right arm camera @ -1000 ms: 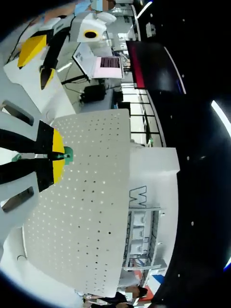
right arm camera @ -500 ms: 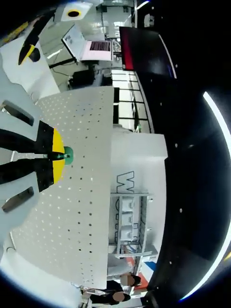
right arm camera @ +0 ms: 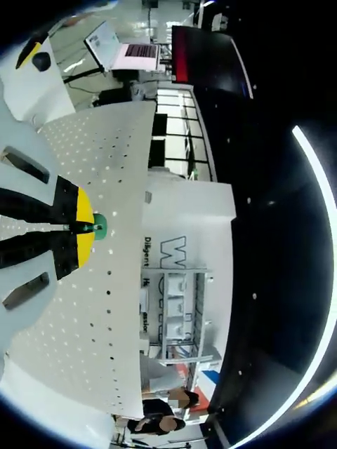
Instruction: Insert the hook assembly into the mounting plate slot until the hook locks in place.
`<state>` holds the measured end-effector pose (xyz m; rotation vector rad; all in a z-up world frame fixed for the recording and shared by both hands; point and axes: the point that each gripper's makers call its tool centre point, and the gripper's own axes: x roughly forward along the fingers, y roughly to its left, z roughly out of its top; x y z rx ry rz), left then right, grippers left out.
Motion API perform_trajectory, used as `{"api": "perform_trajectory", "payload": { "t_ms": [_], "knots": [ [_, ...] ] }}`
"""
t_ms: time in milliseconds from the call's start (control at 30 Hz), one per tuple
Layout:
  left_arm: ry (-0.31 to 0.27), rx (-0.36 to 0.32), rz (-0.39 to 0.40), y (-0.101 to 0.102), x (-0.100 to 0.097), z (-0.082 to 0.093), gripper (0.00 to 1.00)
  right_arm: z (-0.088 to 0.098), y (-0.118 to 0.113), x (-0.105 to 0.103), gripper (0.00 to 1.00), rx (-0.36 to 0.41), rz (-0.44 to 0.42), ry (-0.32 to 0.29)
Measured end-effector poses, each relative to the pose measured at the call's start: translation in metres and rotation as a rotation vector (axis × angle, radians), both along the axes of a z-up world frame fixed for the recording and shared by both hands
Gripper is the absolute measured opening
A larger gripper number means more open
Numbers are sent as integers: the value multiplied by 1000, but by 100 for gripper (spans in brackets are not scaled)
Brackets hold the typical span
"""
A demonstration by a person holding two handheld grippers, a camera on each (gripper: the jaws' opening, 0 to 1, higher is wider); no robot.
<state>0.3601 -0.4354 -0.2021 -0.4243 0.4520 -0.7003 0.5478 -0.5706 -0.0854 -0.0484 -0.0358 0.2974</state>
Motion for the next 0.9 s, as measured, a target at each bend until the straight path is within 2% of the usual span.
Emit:
{"api": "perform_trajectory", "payload": {
  "t_ms": [433,567,900],
  "knots": [
    [7,-2,12,4,6,-2,57,12,-9,30,0,-17,-35,-32],
    [8,-2,19,7,8,-3,56,10,-8,39,0,-25,-43,-35],
    [14,1,21,7,11,-5,56,11,-11,45,0,-25,-67,-43]
  ]
}}
